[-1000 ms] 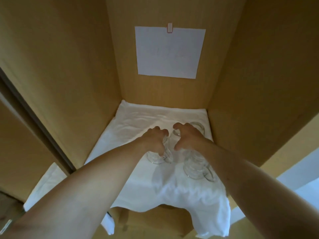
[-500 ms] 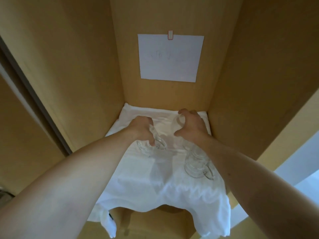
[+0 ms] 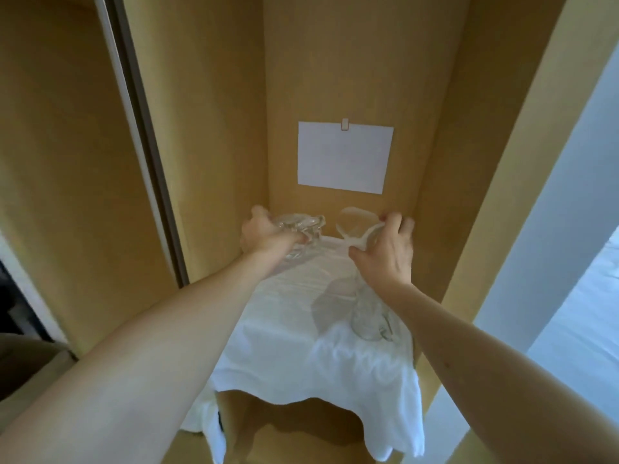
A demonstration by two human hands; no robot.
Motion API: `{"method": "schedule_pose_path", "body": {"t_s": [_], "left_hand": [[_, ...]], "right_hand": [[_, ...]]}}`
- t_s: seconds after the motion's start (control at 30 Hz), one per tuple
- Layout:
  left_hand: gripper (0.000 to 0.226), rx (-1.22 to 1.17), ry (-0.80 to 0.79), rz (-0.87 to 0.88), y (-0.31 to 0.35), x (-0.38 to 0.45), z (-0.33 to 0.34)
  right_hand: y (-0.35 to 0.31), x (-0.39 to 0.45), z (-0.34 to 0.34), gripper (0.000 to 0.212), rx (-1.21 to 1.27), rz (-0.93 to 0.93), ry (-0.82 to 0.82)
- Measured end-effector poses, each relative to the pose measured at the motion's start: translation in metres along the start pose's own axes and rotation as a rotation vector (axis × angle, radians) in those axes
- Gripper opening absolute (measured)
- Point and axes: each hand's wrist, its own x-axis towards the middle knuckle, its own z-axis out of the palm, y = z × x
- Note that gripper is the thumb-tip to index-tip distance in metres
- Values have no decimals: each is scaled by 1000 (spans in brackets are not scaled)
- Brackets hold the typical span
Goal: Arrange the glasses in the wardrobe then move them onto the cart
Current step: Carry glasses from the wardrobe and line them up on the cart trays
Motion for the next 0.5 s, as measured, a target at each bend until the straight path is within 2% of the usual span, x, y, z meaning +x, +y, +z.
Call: {"method": "schedule_pose_path", "body": {"t_s": [0.13, 0.27, 0.4, 0.5], "left_hand": [[83, -215, 99, -9, 12, -38, -28], [77, -482, 81, -143, 26, -70, -55], [78, -751, -69, -247, 39, -88, -82], [52, -951, -266, -281, 46, -98, -97]], "right_hand": [[-17, -23, -22, 84, 79, -33, 45], [-35, -46, -41, 83, 136, -93, 78], [-52, -62, -58, 80, 194, -101, 163], [-66, -73, -67, 79, 235, -54, 271]]}}
